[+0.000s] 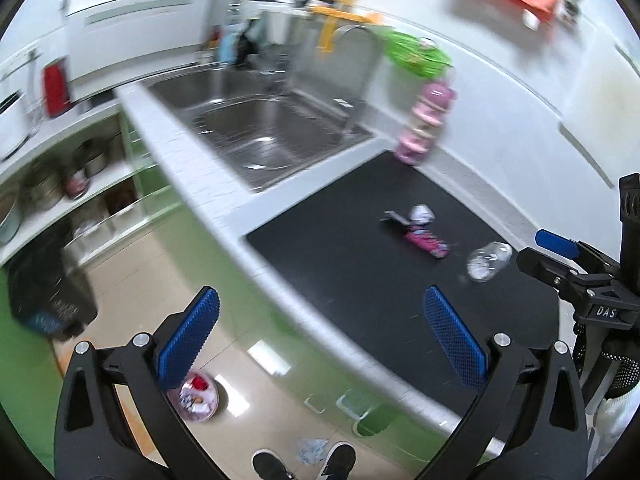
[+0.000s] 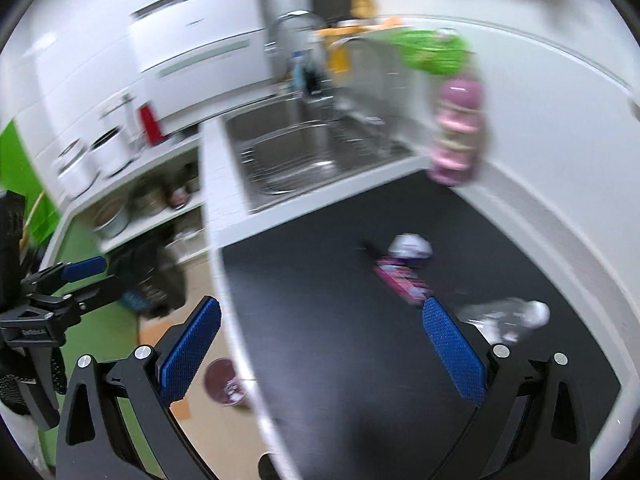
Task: Collect trash
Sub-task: 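Move both tools back over the counter, then grasp the white crumpled tissue with the right tool and lift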
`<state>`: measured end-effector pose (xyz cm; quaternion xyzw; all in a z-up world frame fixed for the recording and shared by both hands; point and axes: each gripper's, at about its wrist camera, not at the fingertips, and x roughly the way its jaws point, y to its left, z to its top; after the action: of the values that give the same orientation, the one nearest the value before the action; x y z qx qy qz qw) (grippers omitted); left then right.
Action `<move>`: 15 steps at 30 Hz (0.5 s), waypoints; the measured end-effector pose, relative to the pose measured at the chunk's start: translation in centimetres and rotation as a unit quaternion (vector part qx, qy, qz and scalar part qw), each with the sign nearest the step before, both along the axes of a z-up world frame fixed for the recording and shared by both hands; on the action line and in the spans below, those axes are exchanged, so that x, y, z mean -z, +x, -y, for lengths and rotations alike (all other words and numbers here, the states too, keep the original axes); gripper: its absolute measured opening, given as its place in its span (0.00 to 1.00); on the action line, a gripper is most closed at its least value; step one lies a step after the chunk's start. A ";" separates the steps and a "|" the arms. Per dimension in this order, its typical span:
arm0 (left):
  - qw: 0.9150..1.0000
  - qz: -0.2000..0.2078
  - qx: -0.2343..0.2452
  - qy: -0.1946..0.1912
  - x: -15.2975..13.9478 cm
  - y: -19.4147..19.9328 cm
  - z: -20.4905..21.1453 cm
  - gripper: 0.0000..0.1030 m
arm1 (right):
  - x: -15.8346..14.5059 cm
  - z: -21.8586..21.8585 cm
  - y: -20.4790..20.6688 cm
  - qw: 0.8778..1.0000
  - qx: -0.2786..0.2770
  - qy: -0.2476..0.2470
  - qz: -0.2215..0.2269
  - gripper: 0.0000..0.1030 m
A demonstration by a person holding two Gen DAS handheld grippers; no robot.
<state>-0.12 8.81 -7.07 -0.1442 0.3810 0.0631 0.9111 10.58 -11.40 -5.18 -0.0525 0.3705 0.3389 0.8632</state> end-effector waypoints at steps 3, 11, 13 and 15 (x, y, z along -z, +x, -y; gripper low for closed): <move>1.000 -0.003 0.027 0.001 0.1 3.2 2.4 0.97 | 0.3 3.6 2.0 0.999 0.034 -0.001 -0.002 0.94; 0.998 -0.027 0.056 0.010 2.1 9.6 7.0 0.97 | 2.5 6.4 7.2 0.999 0.043 -0.016 -0.018 0.94; 0.998 -0.031 0.056 0.010 2.2 10.1 7.4 0.97 | 3.2 5.9 8.6 0.999 0.035 -0.020 -0.025 0.94; 0.998 -0.035 0.055 0.012 2.5 10.7 7.6 0.97 | 4.2 4.9 10.3 0.999 0.023 -0.028 -0.031 0.94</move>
<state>10.54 1.19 -9.62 -0.1095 0.4190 0.0221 0.9011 20.87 -16.32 -9.36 -0.0573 0.4074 0.3105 0.8569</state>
